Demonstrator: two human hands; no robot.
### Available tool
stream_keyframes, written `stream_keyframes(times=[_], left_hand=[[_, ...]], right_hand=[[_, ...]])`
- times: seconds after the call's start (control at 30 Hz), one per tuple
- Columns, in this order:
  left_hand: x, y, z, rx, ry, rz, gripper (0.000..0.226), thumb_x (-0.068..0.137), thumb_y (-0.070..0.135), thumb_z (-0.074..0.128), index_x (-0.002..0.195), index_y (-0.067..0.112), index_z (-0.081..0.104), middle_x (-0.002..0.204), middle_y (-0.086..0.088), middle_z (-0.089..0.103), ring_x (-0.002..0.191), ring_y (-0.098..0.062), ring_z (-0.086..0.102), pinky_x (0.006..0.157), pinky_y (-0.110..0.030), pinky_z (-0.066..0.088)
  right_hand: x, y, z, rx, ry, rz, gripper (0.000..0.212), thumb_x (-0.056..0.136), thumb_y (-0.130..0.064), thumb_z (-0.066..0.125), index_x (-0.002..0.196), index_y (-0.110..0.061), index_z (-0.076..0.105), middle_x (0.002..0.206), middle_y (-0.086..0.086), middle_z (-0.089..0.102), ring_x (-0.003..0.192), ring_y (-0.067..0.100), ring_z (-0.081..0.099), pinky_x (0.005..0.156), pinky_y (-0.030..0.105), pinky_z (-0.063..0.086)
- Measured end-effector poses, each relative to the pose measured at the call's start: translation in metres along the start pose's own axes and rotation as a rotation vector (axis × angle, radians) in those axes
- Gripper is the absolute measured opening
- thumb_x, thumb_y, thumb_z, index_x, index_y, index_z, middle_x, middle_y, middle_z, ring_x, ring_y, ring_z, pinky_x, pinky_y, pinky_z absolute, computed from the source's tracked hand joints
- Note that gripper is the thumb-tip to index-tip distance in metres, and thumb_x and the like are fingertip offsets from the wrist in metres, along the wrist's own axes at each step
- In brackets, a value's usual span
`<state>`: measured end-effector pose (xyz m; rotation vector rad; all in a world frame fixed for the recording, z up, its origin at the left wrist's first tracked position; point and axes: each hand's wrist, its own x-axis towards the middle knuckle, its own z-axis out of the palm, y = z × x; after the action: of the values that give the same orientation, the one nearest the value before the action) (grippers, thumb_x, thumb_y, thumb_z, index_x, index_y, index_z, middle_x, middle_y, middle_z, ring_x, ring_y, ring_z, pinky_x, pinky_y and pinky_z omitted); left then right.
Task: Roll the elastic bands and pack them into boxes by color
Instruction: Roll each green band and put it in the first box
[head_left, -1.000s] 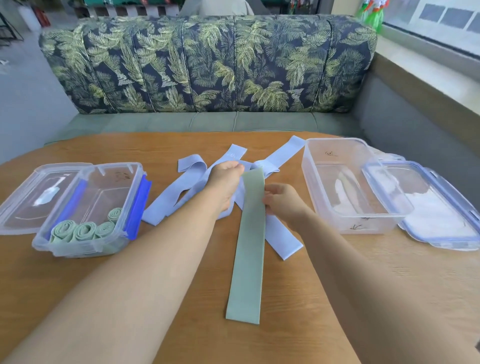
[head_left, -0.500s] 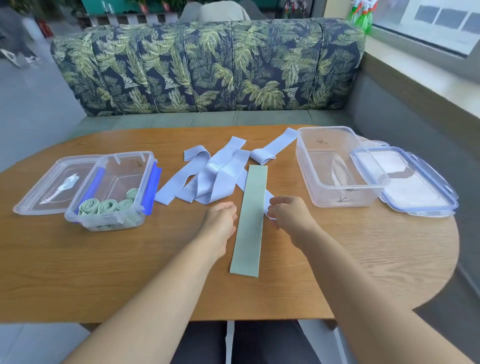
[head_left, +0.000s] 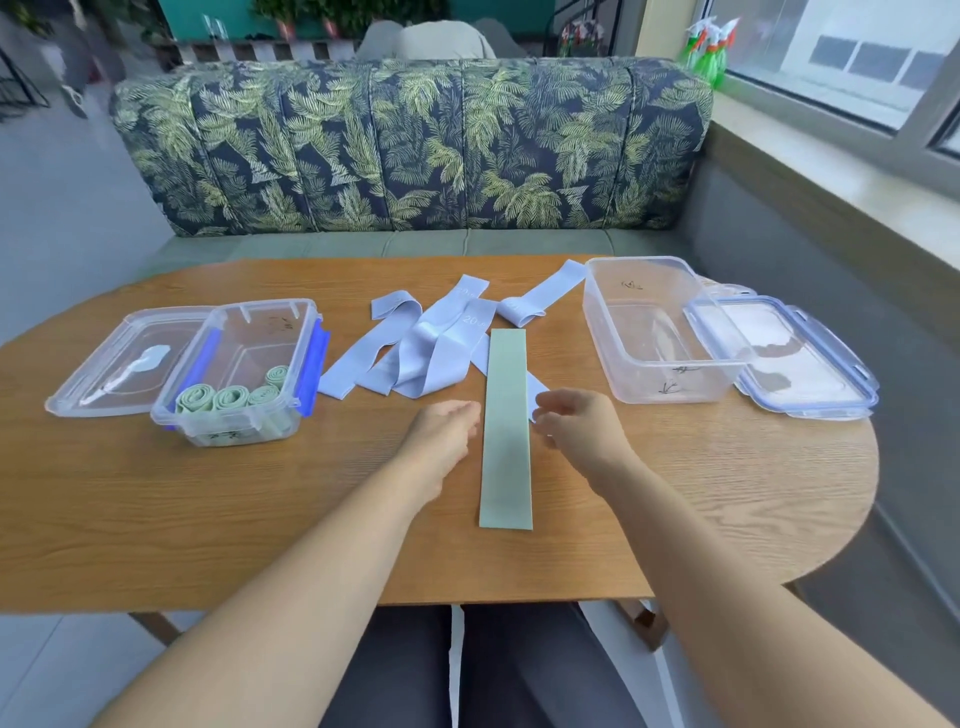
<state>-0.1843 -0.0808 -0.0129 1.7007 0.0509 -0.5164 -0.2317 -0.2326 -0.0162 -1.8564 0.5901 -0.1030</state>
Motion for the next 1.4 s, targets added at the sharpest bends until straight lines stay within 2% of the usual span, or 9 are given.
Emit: stream_keyframes(times=[0.1, 0.33, 0.57, 0.77, 0.87, 0.97, 1.07, 1.23, 1.4], left_hand=[[-0.011, -0.013, -0.014, 0.177, 0.040, 0.145, 0.014, 0.095, 0.022, 0.057, 0.090, 0.027, 0.068, 0.102, 0.007, 0.070, 0.103, -0.011, 0.064, 0.095, -0.028, 0.048], [-0.046, -0.044, -0.016, 0.473, 0.005, 0.402, 0.014, 0.085, 0.015, 0.072, 0.077, 0.026, 0.072, 0.082, 0.011, 0.069, 0.066, 0.004, 0.057, 0.065, -0.008, 0.042], [-0.050, -0.054, -0.015, 0.741, -0.066, 0.523, 0.004, 0.079, 0.027, 0.078, 0.080, 0.029, 0.075, 0.080, 0.015, 0.064, 0.084, 0.002, 0.055, 0.087, -0.025, 0.039], [-0.048, -0.050, -0.016, 0.933, -0.123, 0.579, 0.006, 0.083, 0.037, 0.073, 0.085, 0.031, 0.072, 0.087, 0.016, 0.061, 0.092, 0.001, 0.047, 0.098, -0.028, 0.026], [-0.047, -0.046, -0.017, 0.958, -0.156, 0.556, 0.010, 0.091, 0.034, 0.064, 0.091, 0.029, 0.072, 0.093, 0.014, 0.060, 0.089, 0.008, 0.035, 0.098, -0.027, 0.026], [-0.044, -0.039, -0.015, 1.006, -0.185, 0.503, 0.015, 0.095, 0.036, 0.058, 0.097, 0.030, 0.071, 0.099, 0.013, 0.060, 0.093, -0.002, 0.033, 0.096, -0.028, 0.025], [-0.042, -0.031, -0.015, 1.024, -0.222, 0.406, 0.015, 0.094, 0.039, 0.058, 0.099, 0.033, 0.070, 0.093, 0.015, 0.058, 0.106, -0.016, 0.033, 0.091, -0.027, 0.026], [-0.033, -0.023, -0.017, 0.956, -0.275, 0.265, 0.013, 0.092, 0.041, 0.061, 0.098, 0.034, 0.071, 0.087, 0.016, 0.060, 0.110, -0.019, 0.030, 0.095, -0.025, 0.033], [-0.027, -0.023, -0.017, 0.957, -0.272, 0.293, 0.008, 0.089, 0.041, 0.065, 0.090, 0.034, 0.068, 0.085, 0.015, 0.062, 0.106, -0.017, 0.031, 0.092, -0.025, 0.034]], right_hand=[[-0.025, 0.006, -0.003, -0.096, -0.036, -0.135, 0.019, 0.085, -0.005, 0.062, 0.095, -0.016, 0.075, 0.083, -0.006, 0.071, 0.071, 0.014, 0.064, 0.072, 0.028, 0.054], [-0.063, 0.043, 0.004, -0.526, -0.124, -0.443, 0.011, 0.084, -0.020, 0.069, 0.090, -0.024, 0.077, 0.085, -0.011, 0.062, 0.083, 0.005, 0.054, 0.071, 0.023, 0.044], [-0.060, 0.053, 0.005, -0.621, -0.157, -0.598, 0.010, 0.084, -0.022, 0.069, 0.085, -0.019, 0.078, 0.084, -0.004, 0.059, 0.088, 0.016, 0.054, 0.072, 0.035, 0.050], [-0.062, 0.054, 0.006, -0.697, -0.104, -0.710, 0.014, 0.080, -0.022, 0.062, 0.074, -0.018, 0.074, 0.076, -0.004, 0.060, 0.075, 0.020, 0.060, 0.055, 0.026, 0.045], [-0.063, 0.053, 0.004, -0.715, -0.126, -0.666, 0.014, 0.087, -0.023, 0.061, 0.082, -0.018, 0.074, 0.082, -0.004, 0.059, 0.082, 0.018, 0.058, 0.059, 0.028, 0.045], [-0.062, 0.046, 0.002, -0.734, -0.164, -0.554, 0.018, 0.095, -0.026, 0.056, 0.096, -0.018, 0.072, 0.094, -0.005, 0.057, 0.095, 0.013, 0.052, 0.074, 0.032, 0.047], [-0.057, 0.038, 0.003, -0.738, -0.219, -0.425, 0.019, 0.096, -0.027, 0.054, 0.098, -0.015, 0.069, 0.092, -0.007, 0.052, 0.090, 0.013, 0.048, 0.077, 0.031, 0.044], [-0.045, 0.025, 0.005, -0.764, -0.302, -0.217, 0.014, 0.093, -0.025, 0.056, 0.081, -0.018, 0.060, 0.084, -0.002, 0.062, 0.081, 0.019, 0.056, 0.069, 0.031, 0.046], [-0.038, 0.010, 0.005, -0.766, -0.345, -0.110, 0.026, 0.085, -0.021, 0.066, 0.066, -0.019, 0.050, 0.080, -0.001, 0.057, 0.075, 0.019, 0.052, 0.062, 0.026, 0.040]])
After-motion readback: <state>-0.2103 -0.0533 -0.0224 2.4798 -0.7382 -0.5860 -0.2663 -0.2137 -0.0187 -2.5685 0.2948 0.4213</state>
